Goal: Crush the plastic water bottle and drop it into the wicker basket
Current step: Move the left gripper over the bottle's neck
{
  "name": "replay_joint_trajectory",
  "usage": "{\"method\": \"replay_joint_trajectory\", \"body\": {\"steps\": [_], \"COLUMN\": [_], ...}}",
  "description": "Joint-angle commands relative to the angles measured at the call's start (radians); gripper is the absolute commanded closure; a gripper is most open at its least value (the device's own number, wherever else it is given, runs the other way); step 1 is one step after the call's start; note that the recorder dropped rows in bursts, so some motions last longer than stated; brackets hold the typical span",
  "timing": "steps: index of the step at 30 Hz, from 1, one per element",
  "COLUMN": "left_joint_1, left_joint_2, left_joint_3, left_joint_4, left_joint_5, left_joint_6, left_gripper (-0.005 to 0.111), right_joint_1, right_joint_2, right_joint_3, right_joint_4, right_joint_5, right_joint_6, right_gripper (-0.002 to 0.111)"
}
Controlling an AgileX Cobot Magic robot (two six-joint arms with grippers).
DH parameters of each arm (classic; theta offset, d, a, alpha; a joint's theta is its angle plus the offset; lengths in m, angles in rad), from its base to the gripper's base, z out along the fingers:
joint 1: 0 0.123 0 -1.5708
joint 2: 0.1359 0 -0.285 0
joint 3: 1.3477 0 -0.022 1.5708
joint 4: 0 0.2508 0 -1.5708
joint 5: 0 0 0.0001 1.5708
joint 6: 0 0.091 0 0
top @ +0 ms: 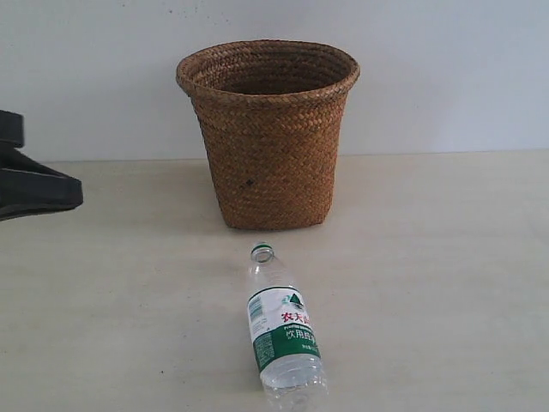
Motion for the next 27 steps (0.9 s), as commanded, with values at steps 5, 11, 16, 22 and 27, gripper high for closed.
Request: {"method": "replay_joint_trajectory", "body": {"steps": [5, 11, 16, 22, 27], "left_joint_1": [-0.230, -0.383, -0.392, -0.392, -0.392], "left_joint_2": [0.294, 0.537, 0.657, 0.756, 0.841], "left_joint_3": [-0.283, -0.503, -0.583, -0.621, -0.621], "left_joint_4": [0.325, 0.658, 0.590, 0.505, 0.414], "left_joint_5": [-0.067, -0.013, -0.037, -0.063, -0.161], "left_joint_6": [-0.305, -0.561, -0.589, -0.622, -0.632], "left_gripper": [0.103, 0.103, 0.097, 0.057, 0.055], "right_joint_1": [-0.003, -0.003, -0.003, -0.003, -0.003], "right_joint_2": [-0.003, -0.003, -0.003, -0.003, -0.003], "right_joint_3": [0.000, 0.000, 0.000, 0.000, 0.000], "right_joint_4": [0.001, 0.001, 0.001, 0.001, 0.001], "right_joint_5": [-0.009, -0.009, -0.009, -0.009, -0.009], "right_joint_6": [-0.002, -0.002, -0.002, -0.002, -0.002], "right_gripper": [0.107, 0.107, 0.107, 0.107, 0.107]}}
